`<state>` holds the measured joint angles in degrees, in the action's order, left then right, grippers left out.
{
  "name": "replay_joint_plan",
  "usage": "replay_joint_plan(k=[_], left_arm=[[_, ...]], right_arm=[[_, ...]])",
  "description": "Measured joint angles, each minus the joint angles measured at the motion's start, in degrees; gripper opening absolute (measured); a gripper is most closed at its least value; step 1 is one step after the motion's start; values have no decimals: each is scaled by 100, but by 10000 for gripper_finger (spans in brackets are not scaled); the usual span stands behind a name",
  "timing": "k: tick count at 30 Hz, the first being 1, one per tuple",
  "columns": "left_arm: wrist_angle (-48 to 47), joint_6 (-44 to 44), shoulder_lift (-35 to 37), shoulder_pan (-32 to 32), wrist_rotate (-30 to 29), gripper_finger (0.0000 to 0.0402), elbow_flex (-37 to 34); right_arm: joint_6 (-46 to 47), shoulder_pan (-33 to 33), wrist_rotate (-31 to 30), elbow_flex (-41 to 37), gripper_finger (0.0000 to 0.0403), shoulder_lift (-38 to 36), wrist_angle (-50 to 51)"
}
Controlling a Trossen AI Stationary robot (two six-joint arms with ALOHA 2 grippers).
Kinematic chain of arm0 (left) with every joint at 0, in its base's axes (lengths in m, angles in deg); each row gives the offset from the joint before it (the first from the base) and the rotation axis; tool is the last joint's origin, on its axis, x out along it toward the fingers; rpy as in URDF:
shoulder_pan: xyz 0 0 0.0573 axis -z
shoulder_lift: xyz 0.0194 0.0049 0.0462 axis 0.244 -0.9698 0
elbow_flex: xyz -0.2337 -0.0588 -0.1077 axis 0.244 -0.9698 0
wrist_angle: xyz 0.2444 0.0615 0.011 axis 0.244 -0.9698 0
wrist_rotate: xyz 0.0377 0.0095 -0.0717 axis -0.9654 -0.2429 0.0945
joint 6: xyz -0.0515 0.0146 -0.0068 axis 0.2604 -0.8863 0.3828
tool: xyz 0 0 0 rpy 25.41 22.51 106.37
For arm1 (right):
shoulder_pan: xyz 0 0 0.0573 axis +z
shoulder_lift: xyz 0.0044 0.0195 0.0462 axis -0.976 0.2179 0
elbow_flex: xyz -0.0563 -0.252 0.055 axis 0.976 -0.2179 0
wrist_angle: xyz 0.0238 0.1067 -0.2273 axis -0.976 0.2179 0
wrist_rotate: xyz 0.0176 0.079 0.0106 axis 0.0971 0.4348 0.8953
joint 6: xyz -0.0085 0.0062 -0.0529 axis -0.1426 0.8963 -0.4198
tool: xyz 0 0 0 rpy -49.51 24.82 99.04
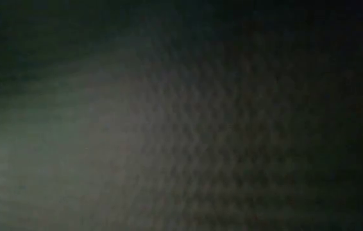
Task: Sort microfiber towel by color & place in baskets
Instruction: Put the blue towel into the bottom transparent bin
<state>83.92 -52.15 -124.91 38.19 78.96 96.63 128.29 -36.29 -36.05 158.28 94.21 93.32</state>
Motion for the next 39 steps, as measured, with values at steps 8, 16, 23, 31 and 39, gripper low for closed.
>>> replay_joint_plan(k=[8, 16, 23, 31, 39], left_arm=[[-169, -271, -98, -233, 356, 104, 0], [-286, -586, -101, -439, 270, 104, 0], [-334, -586, -106, -441, 246, 104, 0], [-126, -534, -463, -448, 249, 104, 0], [158, -234, -856, -459, 597, 104, 98]], right_arm=[[64, 41, 0, 0, 171, 0, 2], [4, 42, 0, 0, 171, 2, 2], [-201, 23, 0, 0, 171, 2, 2], [-343, -7, 0, 0, 171, 2, 17], [-341, -28, 2, 0, 171, 2, 24]])
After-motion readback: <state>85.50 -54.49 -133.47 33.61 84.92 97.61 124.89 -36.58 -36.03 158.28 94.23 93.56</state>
